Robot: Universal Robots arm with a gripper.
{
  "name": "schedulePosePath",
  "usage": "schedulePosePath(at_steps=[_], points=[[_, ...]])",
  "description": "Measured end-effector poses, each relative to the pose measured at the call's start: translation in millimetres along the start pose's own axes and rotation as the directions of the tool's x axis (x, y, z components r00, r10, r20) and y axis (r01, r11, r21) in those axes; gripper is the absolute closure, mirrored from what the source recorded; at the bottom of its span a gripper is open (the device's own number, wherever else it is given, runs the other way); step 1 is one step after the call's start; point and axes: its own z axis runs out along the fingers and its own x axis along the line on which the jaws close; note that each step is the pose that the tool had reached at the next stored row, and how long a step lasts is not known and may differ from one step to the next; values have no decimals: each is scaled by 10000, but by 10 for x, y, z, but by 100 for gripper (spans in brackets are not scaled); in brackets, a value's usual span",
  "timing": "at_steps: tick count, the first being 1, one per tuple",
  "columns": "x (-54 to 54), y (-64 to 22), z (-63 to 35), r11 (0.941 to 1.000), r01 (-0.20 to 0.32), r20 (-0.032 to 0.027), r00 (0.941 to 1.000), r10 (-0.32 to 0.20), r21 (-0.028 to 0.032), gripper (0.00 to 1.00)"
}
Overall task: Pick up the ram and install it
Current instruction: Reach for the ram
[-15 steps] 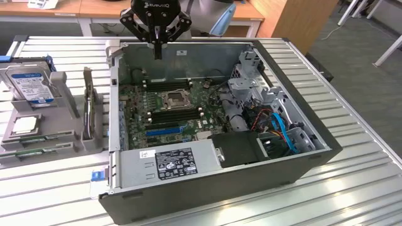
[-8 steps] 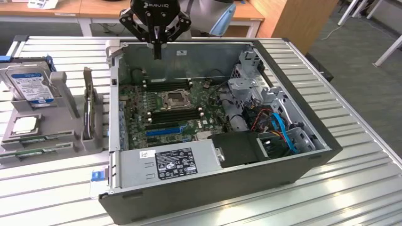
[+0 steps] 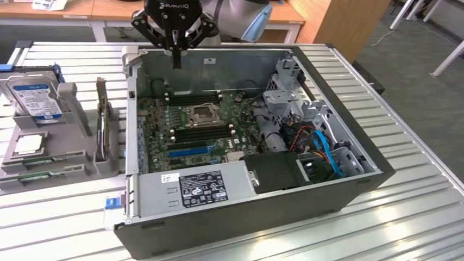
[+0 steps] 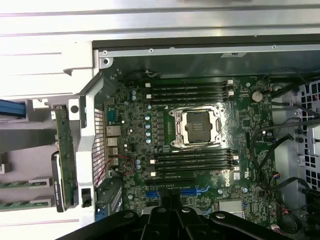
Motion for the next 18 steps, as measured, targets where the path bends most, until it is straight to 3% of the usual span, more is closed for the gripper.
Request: schedulePosePath(at_steps=[18], points=[[322, -24, -8, 10000, 0, 1, 10000, 0, 0, 90]])
